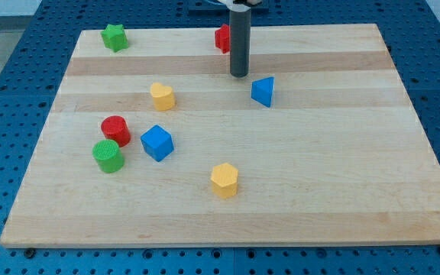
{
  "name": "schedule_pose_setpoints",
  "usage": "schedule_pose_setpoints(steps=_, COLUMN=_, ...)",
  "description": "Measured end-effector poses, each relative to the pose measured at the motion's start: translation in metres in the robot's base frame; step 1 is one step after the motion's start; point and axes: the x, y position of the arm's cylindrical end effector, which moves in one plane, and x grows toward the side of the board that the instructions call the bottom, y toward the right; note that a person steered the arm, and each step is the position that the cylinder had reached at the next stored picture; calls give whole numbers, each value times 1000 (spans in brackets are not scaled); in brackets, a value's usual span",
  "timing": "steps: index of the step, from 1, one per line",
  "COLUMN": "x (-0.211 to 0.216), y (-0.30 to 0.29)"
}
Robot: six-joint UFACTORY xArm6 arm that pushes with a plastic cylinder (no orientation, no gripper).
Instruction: Push the green circle diagonal top left to the yellow hexagon
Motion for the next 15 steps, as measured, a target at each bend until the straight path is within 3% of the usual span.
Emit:
schedule_pose_setpoints(steps=2, x=26, y=-49)
schedule_pose_setpoints(steps=5, x=73, y=9)
schedule_pose_setpoints(steps=8, x=87, y=12)
schedule_pose_setpoints(steps=10, x=123, y=12)
schedule_pose_setpoints(steps=13, x=196, y=-52)
schedule_pose_setpoints(steps=15, x=250, y=-152)
